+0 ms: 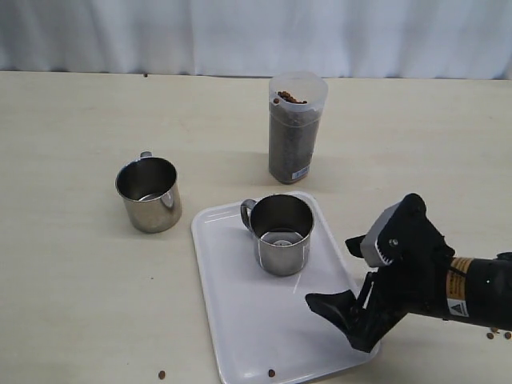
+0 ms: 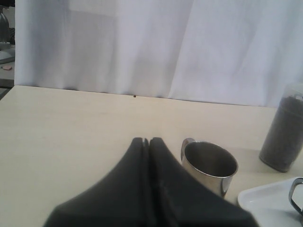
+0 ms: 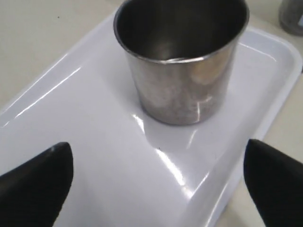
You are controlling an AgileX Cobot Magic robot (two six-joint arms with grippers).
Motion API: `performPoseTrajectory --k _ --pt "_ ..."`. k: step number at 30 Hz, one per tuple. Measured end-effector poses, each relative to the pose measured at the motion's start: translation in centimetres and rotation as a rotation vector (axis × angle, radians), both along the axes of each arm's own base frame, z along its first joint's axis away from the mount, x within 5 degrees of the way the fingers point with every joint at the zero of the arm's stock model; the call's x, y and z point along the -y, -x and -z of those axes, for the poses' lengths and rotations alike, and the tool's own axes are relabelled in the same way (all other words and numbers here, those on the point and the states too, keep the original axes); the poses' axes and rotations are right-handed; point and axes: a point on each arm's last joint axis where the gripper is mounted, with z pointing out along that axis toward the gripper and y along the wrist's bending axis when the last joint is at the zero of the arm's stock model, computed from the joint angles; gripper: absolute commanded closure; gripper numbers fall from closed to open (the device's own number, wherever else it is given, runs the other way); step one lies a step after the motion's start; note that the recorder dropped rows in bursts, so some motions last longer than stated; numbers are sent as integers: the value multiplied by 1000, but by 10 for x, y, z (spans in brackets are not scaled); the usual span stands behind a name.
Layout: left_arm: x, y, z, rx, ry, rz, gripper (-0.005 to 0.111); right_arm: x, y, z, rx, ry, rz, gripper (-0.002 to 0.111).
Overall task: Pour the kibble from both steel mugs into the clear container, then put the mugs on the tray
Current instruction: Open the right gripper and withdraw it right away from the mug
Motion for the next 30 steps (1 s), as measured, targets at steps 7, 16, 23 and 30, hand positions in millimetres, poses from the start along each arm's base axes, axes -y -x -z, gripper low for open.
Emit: performPoseTrajectory --k 7,16,23,30 --pt "0 0 0 0 0 0 107 6 3 -4 -106 -12 132 90" --pt "0 0 0 0 0 0 107 8 22 -27 -113 -99 138 103" --pt "0 0 0 0 0 0 107 19 58 -43 -19 -194 174 103" --pt "0 0 0 0 0 0 107 21 65 -56 -18 -310 242 103"
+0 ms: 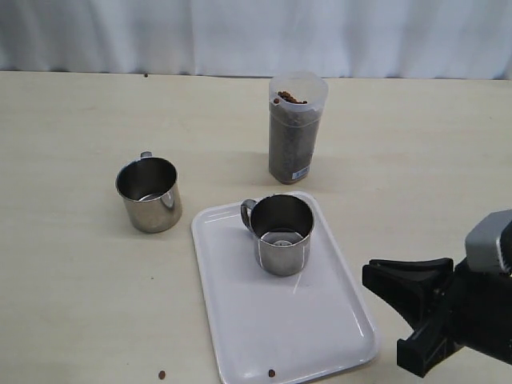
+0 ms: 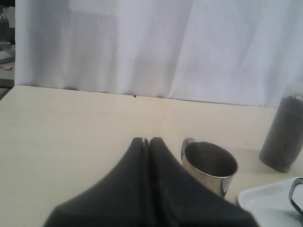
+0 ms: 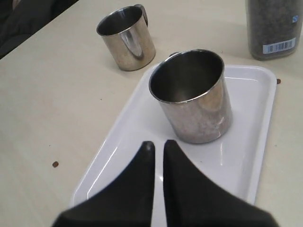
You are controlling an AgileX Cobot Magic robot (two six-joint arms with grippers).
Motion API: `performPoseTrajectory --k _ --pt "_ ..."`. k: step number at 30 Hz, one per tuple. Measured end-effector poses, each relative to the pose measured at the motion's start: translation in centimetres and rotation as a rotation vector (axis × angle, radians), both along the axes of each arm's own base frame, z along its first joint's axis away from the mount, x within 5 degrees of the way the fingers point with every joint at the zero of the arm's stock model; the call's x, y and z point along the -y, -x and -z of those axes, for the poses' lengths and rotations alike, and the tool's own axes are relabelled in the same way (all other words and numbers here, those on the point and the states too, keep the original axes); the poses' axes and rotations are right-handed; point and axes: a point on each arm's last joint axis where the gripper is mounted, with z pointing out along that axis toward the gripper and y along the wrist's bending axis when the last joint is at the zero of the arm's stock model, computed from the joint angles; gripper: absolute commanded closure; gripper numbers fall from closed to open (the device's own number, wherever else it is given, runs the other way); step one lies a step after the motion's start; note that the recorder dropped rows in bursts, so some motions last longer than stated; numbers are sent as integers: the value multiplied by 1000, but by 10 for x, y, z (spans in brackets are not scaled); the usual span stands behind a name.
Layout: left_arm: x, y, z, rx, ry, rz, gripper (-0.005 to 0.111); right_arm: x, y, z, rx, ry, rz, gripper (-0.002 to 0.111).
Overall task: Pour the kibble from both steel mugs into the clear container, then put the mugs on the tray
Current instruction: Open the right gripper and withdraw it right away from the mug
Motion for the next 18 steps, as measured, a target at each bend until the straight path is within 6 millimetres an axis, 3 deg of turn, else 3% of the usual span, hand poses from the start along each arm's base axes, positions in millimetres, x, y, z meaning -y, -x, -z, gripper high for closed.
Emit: performPoseTrajectory --k 11,18 --pt "0 0 0 0 0 0 107 1 0 1 46 54 -27 103" --pt "0 0 0 0 0 0 107 15 6 -14 228 179 44 103"
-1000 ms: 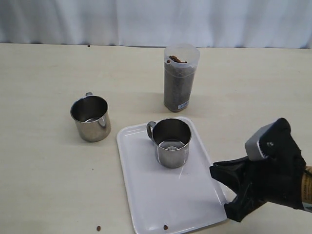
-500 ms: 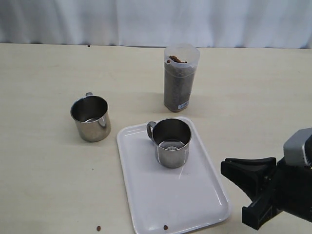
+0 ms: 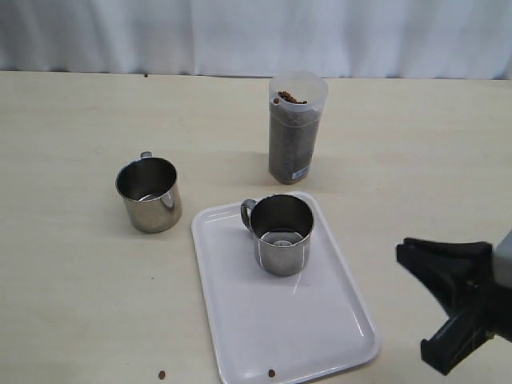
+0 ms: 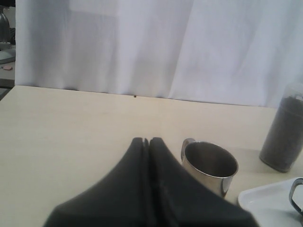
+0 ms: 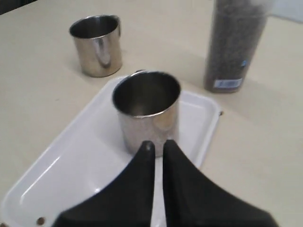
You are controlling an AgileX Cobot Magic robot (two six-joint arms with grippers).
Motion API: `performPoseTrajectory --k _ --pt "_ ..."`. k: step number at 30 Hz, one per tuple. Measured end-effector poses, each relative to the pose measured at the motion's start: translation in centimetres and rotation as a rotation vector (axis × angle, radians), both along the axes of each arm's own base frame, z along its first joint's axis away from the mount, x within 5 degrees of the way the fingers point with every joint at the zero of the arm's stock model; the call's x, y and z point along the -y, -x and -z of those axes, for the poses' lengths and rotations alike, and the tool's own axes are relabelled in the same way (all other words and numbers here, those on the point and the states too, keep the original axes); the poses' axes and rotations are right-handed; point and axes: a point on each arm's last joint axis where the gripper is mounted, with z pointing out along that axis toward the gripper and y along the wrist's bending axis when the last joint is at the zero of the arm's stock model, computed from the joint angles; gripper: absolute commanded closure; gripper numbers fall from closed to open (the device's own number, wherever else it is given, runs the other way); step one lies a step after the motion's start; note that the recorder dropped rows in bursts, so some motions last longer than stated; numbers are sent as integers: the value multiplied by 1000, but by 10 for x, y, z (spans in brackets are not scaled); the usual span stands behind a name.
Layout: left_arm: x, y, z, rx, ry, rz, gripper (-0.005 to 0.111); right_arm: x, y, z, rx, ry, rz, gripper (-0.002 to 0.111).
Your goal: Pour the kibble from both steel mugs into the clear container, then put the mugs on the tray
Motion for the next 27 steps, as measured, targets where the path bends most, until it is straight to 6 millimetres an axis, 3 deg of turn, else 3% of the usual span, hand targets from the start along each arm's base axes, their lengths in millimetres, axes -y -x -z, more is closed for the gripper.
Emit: performPoseTrajectory --k 9,15,20,27 --pt "0 0 0 0 0 0 107 40 25 -33 298 -70 363 103" --pt "0 0 0 0 0 0 107 52 41 -23 411 -64 483 103" --pt "0 0 0 0 0 0 107 60 51 -27 491 -113 589 103" --pt "0 0 0 0 0 0 107 66 53 -25 460 -160 667 103"
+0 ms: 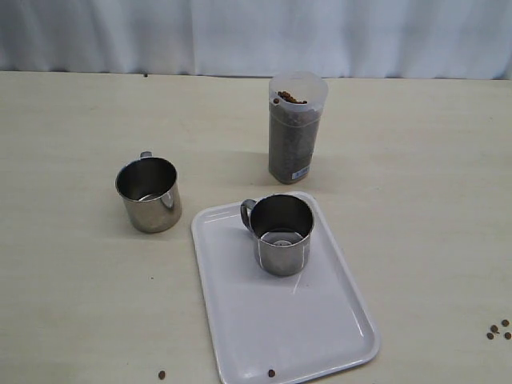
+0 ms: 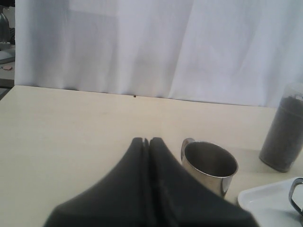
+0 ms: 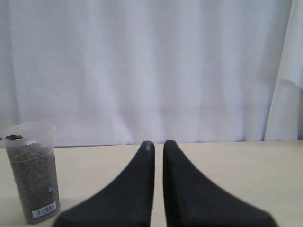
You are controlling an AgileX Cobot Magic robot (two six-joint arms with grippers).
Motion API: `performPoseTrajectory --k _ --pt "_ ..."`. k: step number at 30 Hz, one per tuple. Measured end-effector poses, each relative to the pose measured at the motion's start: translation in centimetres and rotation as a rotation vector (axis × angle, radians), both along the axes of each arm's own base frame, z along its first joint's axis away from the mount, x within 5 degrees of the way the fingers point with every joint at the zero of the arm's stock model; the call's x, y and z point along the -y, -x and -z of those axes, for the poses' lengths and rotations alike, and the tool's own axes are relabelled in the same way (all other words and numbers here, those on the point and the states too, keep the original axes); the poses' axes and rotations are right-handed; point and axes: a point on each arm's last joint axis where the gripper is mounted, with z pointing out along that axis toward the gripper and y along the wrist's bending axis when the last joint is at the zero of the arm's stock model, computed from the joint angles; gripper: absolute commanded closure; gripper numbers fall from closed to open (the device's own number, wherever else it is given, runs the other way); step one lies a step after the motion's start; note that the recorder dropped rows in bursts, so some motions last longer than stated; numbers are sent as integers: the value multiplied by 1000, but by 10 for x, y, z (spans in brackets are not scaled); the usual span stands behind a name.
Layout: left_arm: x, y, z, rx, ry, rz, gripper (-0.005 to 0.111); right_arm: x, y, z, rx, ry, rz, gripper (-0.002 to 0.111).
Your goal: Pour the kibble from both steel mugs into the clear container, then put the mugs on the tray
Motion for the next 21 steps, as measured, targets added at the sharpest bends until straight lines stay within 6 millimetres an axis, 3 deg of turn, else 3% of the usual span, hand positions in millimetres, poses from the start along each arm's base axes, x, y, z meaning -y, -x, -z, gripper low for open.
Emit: performPoseTrajectory --k 21 --pt "0 0 0 0 0 0 107 -1 0 3 -29 -33 -8 103"
